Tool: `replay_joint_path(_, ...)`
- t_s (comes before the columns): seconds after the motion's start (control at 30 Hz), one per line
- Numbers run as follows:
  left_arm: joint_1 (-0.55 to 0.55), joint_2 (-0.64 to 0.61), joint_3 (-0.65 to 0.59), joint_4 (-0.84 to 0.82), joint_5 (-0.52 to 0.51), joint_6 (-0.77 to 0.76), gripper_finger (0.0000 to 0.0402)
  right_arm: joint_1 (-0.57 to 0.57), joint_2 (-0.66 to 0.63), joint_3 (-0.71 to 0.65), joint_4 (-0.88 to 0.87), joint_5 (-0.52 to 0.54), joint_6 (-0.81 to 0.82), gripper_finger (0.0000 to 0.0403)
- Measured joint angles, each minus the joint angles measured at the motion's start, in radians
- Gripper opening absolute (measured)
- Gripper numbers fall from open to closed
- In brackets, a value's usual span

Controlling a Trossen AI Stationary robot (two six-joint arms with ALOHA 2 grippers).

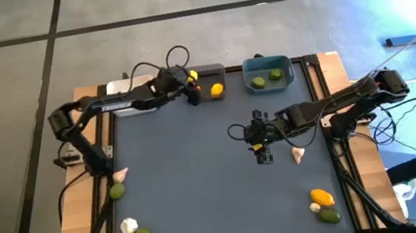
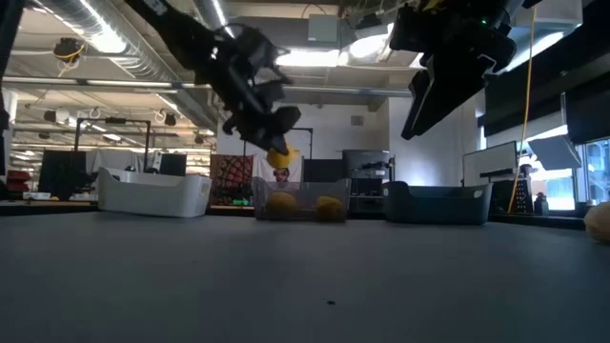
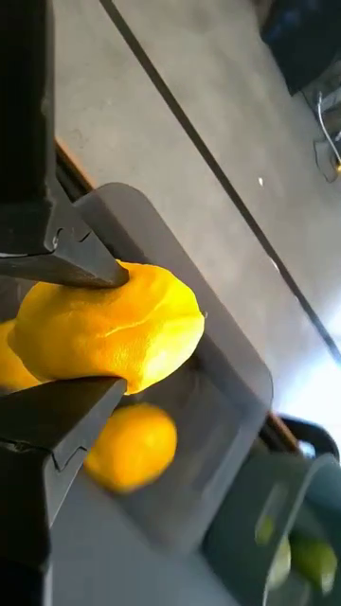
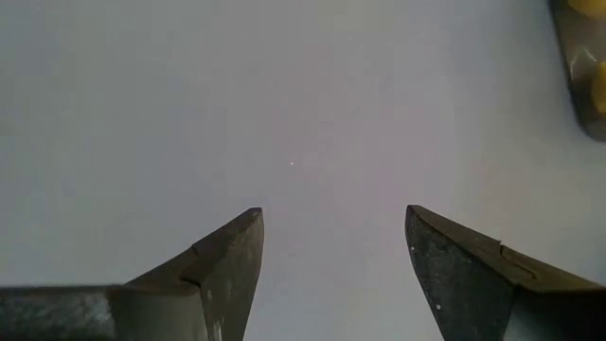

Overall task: Sort produce into baskets
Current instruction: Put the lemon into the black bin

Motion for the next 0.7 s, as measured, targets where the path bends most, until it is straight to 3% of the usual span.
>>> replay_joint_path(0.23,0.054,0.089,0.0,0.033,0.0,-0.028,0.0139,0.0,0.0,0.0,0.0,0.0,0.0,0.0257)
replay_joint_path(0.53,0.07,0.11,0.0,0.033,0.001,-0.052,0.0141,0.0,0.0,0.0,0.0,0.0,-0.002,0.0257)
replay_joint_path(0.7,0.07,0.11,0.0,0.033,0.011,-0.053,0.0183,0.0,0.0,0.0,0.001,0.0,-0.002,0.0257)
